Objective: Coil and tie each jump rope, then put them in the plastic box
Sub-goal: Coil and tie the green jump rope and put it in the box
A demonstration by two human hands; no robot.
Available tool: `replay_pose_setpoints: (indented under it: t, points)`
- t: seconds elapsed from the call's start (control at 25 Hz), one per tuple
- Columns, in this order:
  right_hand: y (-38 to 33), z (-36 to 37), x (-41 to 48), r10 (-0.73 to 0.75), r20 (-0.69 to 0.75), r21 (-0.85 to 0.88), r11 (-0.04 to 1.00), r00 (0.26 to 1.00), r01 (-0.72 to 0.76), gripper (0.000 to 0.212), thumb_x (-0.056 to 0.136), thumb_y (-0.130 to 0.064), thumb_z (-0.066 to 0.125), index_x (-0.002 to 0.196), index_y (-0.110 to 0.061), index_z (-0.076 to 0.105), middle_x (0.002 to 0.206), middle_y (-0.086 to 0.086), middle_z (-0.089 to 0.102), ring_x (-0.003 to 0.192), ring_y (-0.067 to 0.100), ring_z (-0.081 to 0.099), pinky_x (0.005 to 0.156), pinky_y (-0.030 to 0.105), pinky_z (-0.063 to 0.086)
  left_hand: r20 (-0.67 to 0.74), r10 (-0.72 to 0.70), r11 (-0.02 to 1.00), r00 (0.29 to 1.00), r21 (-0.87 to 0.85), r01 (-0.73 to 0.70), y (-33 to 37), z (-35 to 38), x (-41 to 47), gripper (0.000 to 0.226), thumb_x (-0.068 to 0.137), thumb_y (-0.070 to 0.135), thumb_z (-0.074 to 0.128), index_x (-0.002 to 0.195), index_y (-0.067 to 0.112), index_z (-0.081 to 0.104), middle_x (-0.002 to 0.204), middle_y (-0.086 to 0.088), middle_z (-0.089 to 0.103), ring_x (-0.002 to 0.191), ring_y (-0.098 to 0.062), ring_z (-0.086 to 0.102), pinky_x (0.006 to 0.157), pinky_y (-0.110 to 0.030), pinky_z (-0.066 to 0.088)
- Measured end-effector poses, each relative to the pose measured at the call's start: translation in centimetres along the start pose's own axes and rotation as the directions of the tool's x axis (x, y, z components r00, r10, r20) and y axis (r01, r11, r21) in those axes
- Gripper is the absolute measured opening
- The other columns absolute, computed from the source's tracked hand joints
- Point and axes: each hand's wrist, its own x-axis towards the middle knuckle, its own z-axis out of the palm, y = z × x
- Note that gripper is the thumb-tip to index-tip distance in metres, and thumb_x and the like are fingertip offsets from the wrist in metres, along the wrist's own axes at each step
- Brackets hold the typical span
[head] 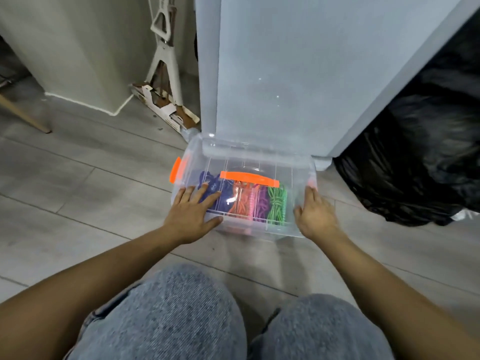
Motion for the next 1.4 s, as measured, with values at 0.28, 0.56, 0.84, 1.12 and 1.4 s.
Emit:
replay_pose_setpoints:
  t: [0.28,0.56,0.84,1.12,1.4]
  points:
    - [3.0,3.6,0.6,0.073,-0.196,0.06,0.996,0.978,-0.063,0.055,0.097,-0.03,0.048,0.143,-0.001,0.043,0.152,0.019,0.041,0.133,0.037,0.042,0.112,0.046,0.029,-0.283,-0.02,0.997,0.959,-0.079,-0.002,-1.1,0.7,2.3,0.045,0.098,0.04,0.052,0.139,0.021,0.052,0.15,-0.01,0.046,0.139,-0.038,0.039,0.115,-0.051,0.031]
    - [5.5,4.9,0.5,0.004,-0.339,0.13,0.991,0.941,0.042,0.038,0.094,-0.011,0.054,0.131,-0.003,0.054,0.137,0.017,0.055,0.114,0.039,0.051,0.098,0.051,0.044,-0.304,-0.143,0.933,0.942,-0.36,0.026,-0.9,-1.4,3.6,0.024,0.095,0.013,0.057,0.118,0.014,0.065,0.133,-0.009,0.055,0.118,-0.03,0.054,0.105,-0.037,0.039]
    - [5.1,4.9,-0.9,0.414,-0.271,0.62,0.765,0.869,-0.171,0.064,0.087,-0.028,0.071,0.142,-0.015,0.042,0.135,0.011,0.05,0.121,0.031,0.051,0.104,0.049,0.043,0.311,-0.64,0.097,0.703,-0.875,0.475,-2.9,-0.3,6.5,0.074,0.08,0.052,0.073,0.129,-0.001,0.056,0.117,-0.015,0.064,0.097,-0.032,0.065,0.089,-0.043,0.055]
    - [5.7,4.1,1.0,0.558,0.183,0.942,0.137,0.809,-0.308,0.044,0.092,-0.03,0.069,0.129,-0.009,0.057,0.115,0.005,0.065,0.093,0.018,0.063,0.069,0.02,0.047,-0.104,-0.653,0.457,0.75,-0.844,0.28,-0.6,-0.2,7.1,0.044,0.09,0.024,0.069,0.128,0.008,0.056,0.113,-0.006,0.062,0.098,-0.024,0.06,0.087,-0.033,0.048]
    - [5.2,4.0,0.2,0.593,-0.181,0.804,0.549,0.785,-0.23,0.031,0.091,-0.02,0.068,0.119,-0.011,0.059,0.11,0.008,0.066,0.091,0.024,0.064,0.085,0.036,0.053,-0.215,-0.545,0.659,0.81,-0.707,0.256,0.2,-0.7,6.4,0.027,0.094,0.025,0.062,0.117,0.011,0.058,0.098,-0.006,0.065,0.084,-0.026,0.058,0.076,-0.029,0.043]
